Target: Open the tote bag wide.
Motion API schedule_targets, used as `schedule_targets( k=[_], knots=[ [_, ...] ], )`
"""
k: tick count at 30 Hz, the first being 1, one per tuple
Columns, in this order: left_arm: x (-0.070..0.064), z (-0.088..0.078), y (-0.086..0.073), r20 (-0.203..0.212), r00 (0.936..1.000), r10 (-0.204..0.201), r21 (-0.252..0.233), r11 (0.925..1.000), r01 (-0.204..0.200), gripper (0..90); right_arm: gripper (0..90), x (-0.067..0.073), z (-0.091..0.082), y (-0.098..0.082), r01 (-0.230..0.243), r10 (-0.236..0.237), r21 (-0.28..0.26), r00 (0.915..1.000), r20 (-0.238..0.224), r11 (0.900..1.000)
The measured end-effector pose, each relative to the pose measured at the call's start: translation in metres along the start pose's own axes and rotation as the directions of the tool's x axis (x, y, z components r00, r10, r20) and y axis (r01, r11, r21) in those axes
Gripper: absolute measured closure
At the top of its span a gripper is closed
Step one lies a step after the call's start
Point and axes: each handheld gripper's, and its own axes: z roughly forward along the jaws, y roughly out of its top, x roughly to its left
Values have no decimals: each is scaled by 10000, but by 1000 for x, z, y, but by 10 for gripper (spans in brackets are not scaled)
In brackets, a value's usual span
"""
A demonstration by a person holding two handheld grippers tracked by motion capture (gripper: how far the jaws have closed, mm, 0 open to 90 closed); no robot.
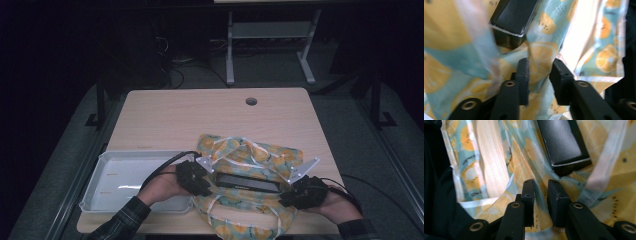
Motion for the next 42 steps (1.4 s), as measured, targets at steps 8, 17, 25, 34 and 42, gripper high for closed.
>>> schedule_targets(
  k=[8,17,25,34,42],
  knots=[
    [-7,-22,3,63,9997,232,-590,9980,-228,584,700,9,-17,8,155,-163,-653,9998,-124,9977],
    [-10,-47,9,49,9998,179,-1604,9869,-169,571,695,11,-36,18,326,-312,-1445,9994,116,9890],
    [-3,-67,17,-808,9965,-207,-2000,9798,42,579,668,8,-49,31,422,-312,-1707,9973,671,9844],
    [10,-74,18,-1386,9868,-842,-2134,9755,533,478,530,1,-68,28,-12,315,-2064,9892,1434,9785],
    [26,-52,20,-1182,9860,-1178,-1775,9794,958,521,537,-10,-45,25,-709,898,-1545,9889,1186,9855]
  ],
)
